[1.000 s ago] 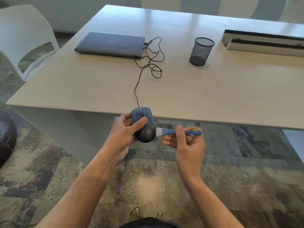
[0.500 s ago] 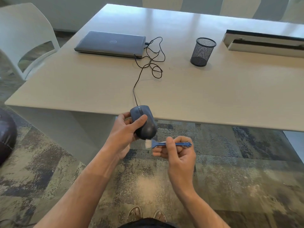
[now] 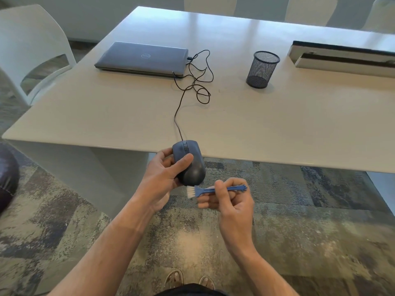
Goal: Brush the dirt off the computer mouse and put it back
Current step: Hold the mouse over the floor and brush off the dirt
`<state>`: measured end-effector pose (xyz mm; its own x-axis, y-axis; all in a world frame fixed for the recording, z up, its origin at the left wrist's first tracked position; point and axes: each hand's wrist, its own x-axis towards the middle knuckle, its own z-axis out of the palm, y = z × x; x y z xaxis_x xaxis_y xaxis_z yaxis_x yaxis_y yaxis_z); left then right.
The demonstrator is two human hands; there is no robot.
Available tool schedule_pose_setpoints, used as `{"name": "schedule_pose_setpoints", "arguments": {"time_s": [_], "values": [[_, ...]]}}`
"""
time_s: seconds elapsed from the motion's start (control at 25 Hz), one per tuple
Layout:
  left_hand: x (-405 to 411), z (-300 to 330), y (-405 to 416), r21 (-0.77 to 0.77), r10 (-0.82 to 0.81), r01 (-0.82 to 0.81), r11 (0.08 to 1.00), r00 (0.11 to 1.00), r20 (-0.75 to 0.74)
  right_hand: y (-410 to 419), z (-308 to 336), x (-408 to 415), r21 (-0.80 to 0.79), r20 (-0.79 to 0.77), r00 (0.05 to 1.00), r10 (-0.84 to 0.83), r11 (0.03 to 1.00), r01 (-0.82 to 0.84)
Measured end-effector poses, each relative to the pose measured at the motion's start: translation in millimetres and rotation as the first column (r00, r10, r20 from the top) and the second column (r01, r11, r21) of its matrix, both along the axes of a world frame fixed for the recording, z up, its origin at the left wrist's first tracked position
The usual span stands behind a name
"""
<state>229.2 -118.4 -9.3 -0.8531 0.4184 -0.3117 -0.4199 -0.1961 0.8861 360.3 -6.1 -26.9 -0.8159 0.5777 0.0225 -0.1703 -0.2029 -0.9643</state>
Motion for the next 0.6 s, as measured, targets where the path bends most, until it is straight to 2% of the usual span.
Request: {"name": "schedule_pose_setpoints", "arguments": {"time_s": [0.2,0.36,0.48,0.6], "values": [[5,-9,-13,0.031,-0.108,0.108,0.994,0.994,0.003,42,27,-9,0.131,0.034,0.999,-0.034,0.991,0.029],[16,-18,-22,0.04,-0.291,0.292,0.956,0.956,-0.031,53,35,-17,0.261,0.105,0.992,0.071,0.961,-0.096],[23,-21,-26,0.03,-0.357,0.359,0.933,0.932,-0.062,48,34,-21,0.36,0.162,0.971,0.178,0.905,-0.226],[30,-23,-28,0.039,-0.419,0.424,0.905,0.904,-0.087,45,31,-25,0.457,0.213,0.965,0.153,0.857,-0.237]]}}
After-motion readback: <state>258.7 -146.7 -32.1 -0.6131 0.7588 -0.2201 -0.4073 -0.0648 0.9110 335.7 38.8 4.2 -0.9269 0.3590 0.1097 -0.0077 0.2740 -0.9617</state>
